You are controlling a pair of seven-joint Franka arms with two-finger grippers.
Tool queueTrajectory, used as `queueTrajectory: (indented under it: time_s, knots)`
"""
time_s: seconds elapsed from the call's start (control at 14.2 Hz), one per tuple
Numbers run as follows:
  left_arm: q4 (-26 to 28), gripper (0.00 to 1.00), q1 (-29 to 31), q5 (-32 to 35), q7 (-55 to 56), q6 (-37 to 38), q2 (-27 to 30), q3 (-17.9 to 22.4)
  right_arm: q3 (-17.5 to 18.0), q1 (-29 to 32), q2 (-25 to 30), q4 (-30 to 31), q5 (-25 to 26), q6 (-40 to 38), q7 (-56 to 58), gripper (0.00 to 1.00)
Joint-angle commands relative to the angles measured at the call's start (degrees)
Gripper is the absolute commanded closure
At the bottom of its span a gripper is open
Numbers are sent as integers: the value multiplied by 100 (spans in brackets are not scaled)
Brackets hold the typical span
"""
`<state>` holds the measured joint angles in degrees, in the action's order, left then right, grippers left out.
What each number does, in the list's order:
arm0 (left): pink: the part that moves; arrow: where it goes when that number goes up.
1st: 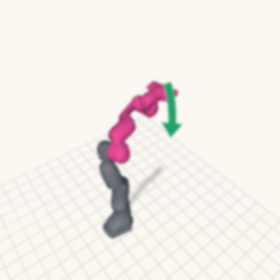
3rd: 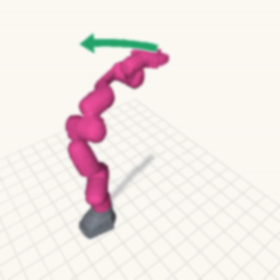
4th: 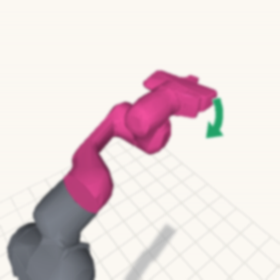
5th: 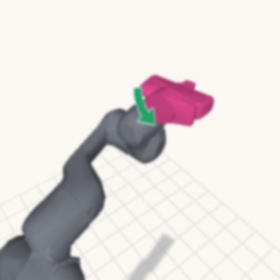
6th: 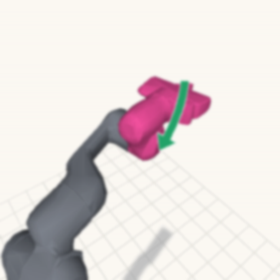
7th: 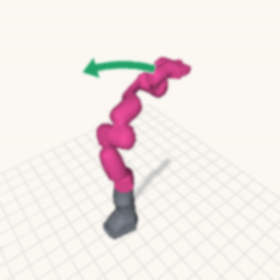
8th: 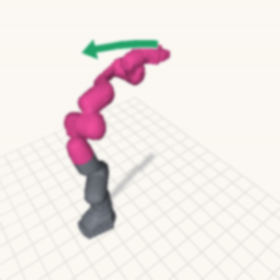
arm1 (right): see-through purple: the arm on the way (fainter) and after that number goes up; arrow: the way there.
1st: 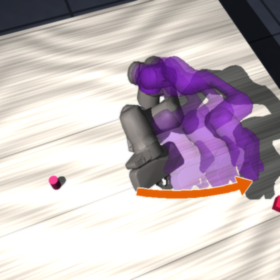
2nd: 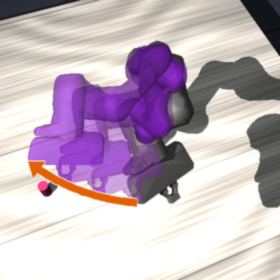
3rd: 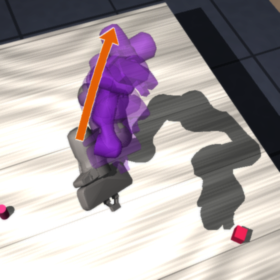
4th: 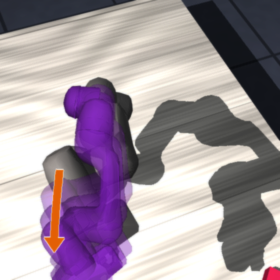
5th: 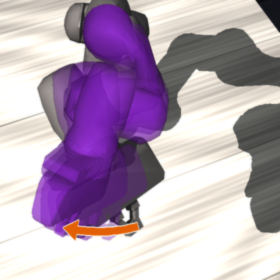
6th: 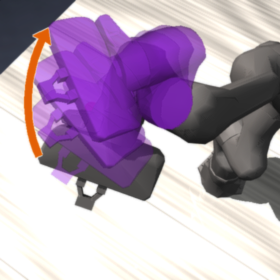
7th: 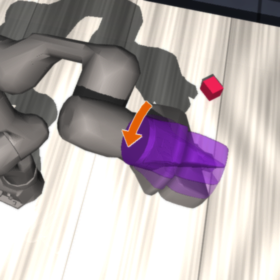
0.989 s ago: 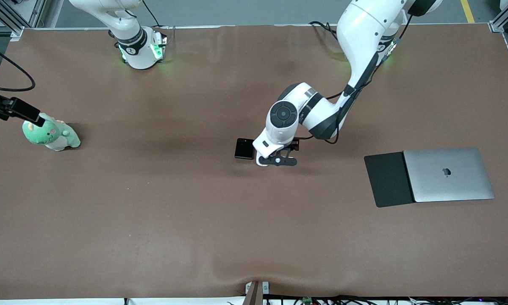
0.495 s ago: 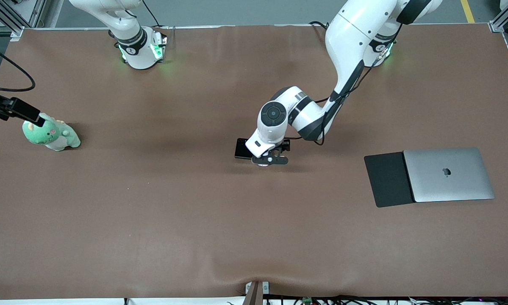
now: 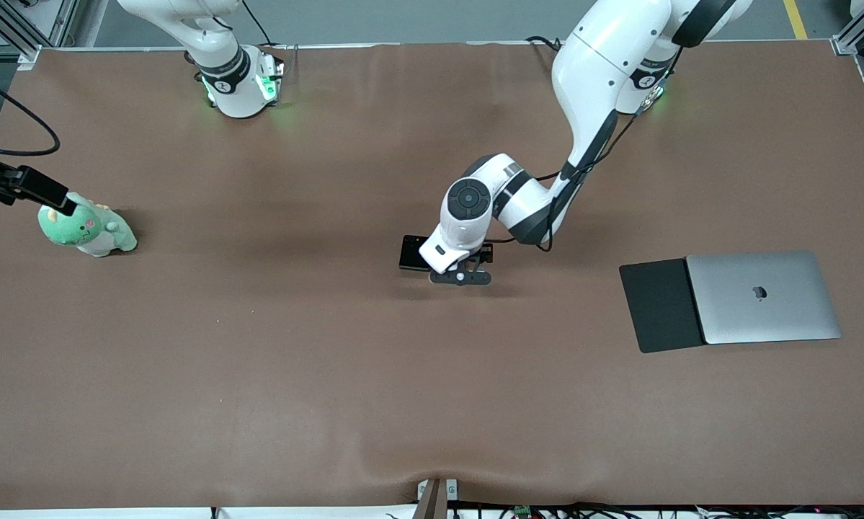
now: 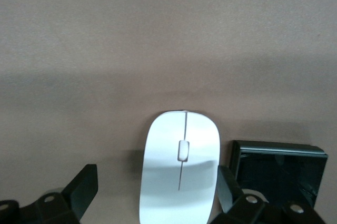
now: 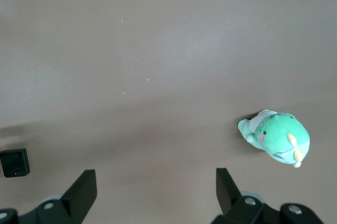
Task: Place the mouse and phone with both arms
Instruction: 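Lower the left gripper and close it on the white mouse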
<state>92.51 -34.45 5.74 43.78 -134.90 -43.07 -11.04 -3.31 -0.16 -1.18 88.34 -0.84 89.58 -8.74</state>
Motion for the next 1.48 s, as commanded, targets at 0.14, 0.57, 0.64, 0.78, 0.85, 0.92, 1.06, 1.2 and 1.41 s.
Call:
queueTrajectory:
  time_s: [0.14, 0.57, 0.64, 0.78, 0.85, 0.92, 1.06, 1.2, 1.41]
  knots:
    - [-189, 0, -62, 155, 175, -46, -122, 14, 32, 42, 3, 17, 67, 15, -31, 0]
    - [-312, 0, -80, 155, 184, -72, -290, 14, 32, 33, -5, 17, 67, 68, -14, 0]
    - [-312, 0, -80, 164, 210, -72, -281, 14, 32, 24, 3, 17, 75, 137, 21, 0]
    - [-312, 0, -97, 173, 228, -72, -272, 14, 32, 16, 3, 52, 75, 147, 170, 0]
    - [-312, 0, -167, 164, 237, -72, -289, 14, 32, 16, 3, 52, 75, 147, 197, 0]
    - [-312, 0, -176, 164, 237, -72, -298, 22, 32, 16, 3, 70, 75, 147, 197, 0]
    - [-312, 0, -185, 164, 254, -72, -333, 23, 32, 16, 3, 70, 75, 138, 188, 0]
    - [-304, 0, -194, 164, 263, -72, -342, 23, 32, 24, 3, 70, 75, 138, 188, 0]
    - [-295, 0, -185, 173, 351, -72, -342, 23, 32, 33, 3, 70, 75, 138, 197, 0]
